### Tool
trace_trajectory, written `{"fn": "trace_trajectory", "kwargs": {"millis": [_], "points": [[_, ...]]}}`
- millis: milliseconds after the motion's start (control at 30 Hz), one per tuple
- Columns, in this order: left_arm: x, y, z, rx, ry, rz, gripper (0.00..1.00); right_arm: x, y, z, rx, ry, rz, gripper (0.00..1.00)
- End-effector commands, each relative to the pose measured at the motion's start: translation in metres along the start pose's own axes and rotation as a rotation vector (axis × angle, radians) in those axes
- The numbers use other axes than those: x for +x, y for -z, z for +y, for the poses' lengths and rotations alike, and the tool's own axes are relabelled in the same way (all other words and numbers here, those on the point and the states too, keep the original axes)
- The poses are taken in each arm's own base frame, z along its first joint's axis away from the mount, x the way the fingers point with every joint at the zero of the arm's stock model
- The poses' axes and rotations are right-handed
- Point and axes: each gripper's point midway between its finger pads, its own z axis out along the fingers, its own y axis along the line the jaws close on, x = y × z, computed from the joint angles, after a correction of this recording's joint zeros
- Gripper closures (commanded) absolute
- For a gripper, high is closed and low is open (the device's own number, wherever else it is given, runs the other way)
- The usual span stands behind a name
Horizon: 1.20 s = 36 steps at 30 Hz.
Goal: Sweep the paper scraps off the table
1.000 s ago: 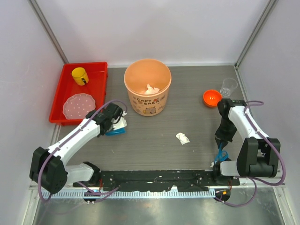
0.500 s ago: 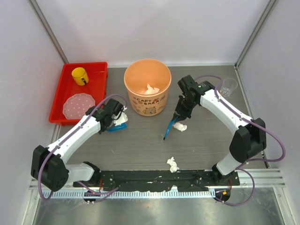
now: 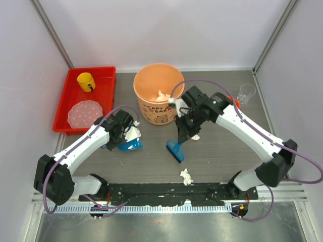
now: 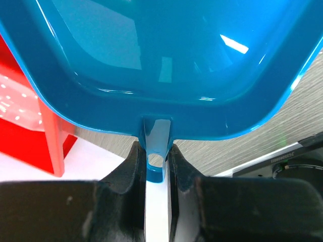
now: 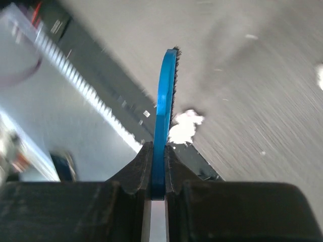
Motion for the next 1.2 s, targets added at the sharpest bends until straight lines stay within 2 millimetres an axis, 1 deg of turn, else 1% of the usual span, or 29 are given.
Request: {"fn": "trace_trajectory", "kwargs": {"millis": [0,33,67,100,133,167,200,233,300,333,367,400,433,467,567,600,633,667,700,733,833,867,933,1000,1033,1100,1133,1167], "points": [[-0.008,-0.003,-0.010,0.060,0.021,-0.035,1.00,0.044,0.044,0.074,-0.351,0.758,-0.056,0.99],[-0.008,-0.003,-0.010,0.059,0.024,-0.036,1.00,0.053,0.045,0.073,-0.370,0.849,-0.036,0.99],[-0.009,-0.003,-0.011,0.062,0.031,-0.040,1.00,0.072,0.047,0.067,-0.390,0.900,0.038,0.99],[-0.008,-0.005,-0.012,0.067,0.028,-0.036,1.00,0.085,0.042,0.058,-0.407,1.015,0.074,0.99],[-0.007,-0.004,-0.012,0.063,0.028,-0.035,1.00,0.098,0.040,0.053,-0.426,1.059,0.123,0.99],[-0.006,-0.005,-0.013,0.062,0.028,-0.032,1.00,0.119,0.037,0.049,-0.444,1.094,0.211,0.99],[-0.002,-0.007,-0.013,0.056,0.021,-0.021,1.00,0.136,0.024,0.039,-0.440,1.063,0.302,0.99],[-0.001,-0.008,-0.013,0.047,0.022,-0.018,1.00,0.144,0.017,0.034,-0.445,1.055,0.358,0.99],[0.002,-0.012,-0.014,0.039,0.020,-0.011,1.00,0.166,0.001,0.025,-0.456,1.111,0.469,0.99],[0.002,-0.013,-0.015,0.041,0.021,-0.014,1.00,0.168,-0.006,0.021,-0.431,1.149,0.483,0.99],[0.002,-0.014,-0.017,0.047,0.019,-0.011,1.00,0.158,-0.017,0.016,-0.371,1.205,0.457,0.99],[0.002,-0.015,-0.018,0.052,0.023,-0.013,1.00,0.158,-0.023,0.013,-0.349,1.233,0.460,0.99],[0.002,-0.017,-0.020,0.060,0.023,-0.011,1.00,0.152,-0.028,0.012,-0.333,1.256,0.444,0.99],[0.001,-0.018,-0.021,0.066,0.024,-0.010,1.00,0.140,-0.036,0.008,-0.281,1.293,0.413,0.99],[0.003,-0.024,-0.026,0.088,0.016,0.006,1.00,0.122,-0.054,-0.009,-0.149,1.320,0.400,0.99],[0.005,-0.028,-0.029,0.097,0.010,0.018,1.00,0.116,-0.061,-0.026,-0.052,1.314,0.440,0.99],[0.005,-0.029,-0.029,0.098,0.011,0.022,1.00,0.108,-0.065,-0.034,0.025,1.301,0.436,0.99],[0.004,-0.031,-0.029,0.101,0.014,0.022,1.00,0.097,-0.071,-0.038,0.089,1.284,0.411,0.99],[0.004,-0.032,-0.031,0.108,0.015,0.026,1.00,0.086,-0.070,-0.049,0.186,1.282,0.415,0.99],[0.004,-0.033,-0.032,0.114,0.018,0.026,1.00,0.080,-0.069,-0.051,0.214,1.279,0.406,0.99],[0.001,-0.034,-0.035,0.130,0.021,0.018,1.00,0.052,-0.063,-0.052,0.298,1.226,0.304,0.99],[0.000,-0.034,-0.035,0.135,0.025,0.014,1.00,0.040,-0.061,-0.055,0.333,1.196,0.260,0.99],[-0.003,-0.035,-0.036,0.144,0.026,0.009,1.00,0.019,-0.053,-0.052,0.393,1.134,0.178,0.99],[-0.007,-0.035,-0.035,0.149,0.035,0.001,1.00,0.001,-0.046,-0.043,0.416,1.093,0.087,0.99],[-0.008,-0.035,-0.036,0.155,0.035,0.001,1.00,-0.002,-0.042,-0.036,0.403,1.054,0.039,0.99],[-0.012,-0.035,-0.037,0.168,0.042,-0.009,1.00,-0.007,-0.035,-0.020,0.343,1.035,-0.031,0.99],[-0.012,-0.035,-0.038,0.174,0.043,-0.009,1.00,-0.005,-0.031,-0.012,0.308,1.035,-0.058,0.99],[-0.013,-0.036,-0.039,0.178,0.040,-0.011,1.00,0.001,-0.023,0.001,0.229,1.044,-0.091,0.99]]}}
